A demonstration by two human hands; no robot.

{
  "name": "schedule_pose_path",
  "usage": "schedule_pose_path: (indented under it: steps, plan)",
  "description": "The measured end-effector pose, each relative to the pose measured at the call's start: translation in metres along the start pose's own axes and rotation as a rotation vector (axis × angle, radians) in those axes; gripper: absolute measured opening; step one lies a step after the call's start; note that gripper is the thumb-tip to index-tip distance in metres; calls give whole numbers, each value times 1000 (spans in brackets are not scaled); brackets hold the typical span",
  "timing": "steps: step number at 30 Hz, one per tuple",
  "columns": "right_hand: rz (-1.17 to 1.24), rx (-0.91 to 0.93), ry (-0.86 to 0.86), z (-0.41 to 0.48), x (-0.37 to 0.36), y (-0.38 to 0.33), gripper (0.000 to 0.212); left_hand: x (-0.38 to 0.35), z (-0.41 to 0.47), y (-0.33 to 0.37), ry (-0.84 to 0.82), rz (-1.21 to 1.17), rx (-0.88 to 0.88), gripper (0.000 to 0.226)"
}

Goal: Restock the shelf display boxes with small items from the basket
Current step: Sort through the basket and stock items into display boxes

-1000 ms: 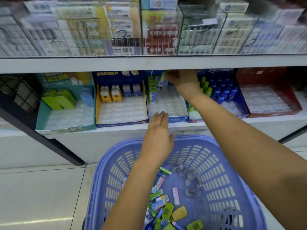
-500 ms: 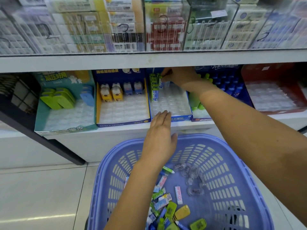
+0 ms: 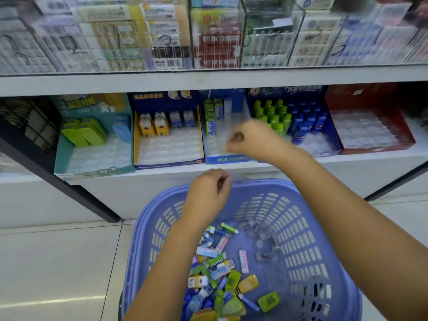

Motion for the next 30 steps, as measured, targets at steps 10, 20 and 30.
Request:
schedule_pose_path:
  steps: [10,20,30]
  plan:
    - [-112,-474,-662,-119,-181,136,51,-145,-81,-69,-696,302,133,27]
    - [-60,-509,-584,-151,-235,199,52,-191,-84,-90,-676,670,156,33]
    - [-144,-493,-624,-152,-252,192,40,-203,-80,-101,-690,678,267,27]
Point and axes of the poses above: each hand's wrist, its own z-axis towards the middle knuckle, its own x-axis out of the back of the hand, y = z × x, the point moved 5 cm from there along z, towards the middle knuckle, and after that the axes turned 15 degrees about z, right-handed, at the moved point
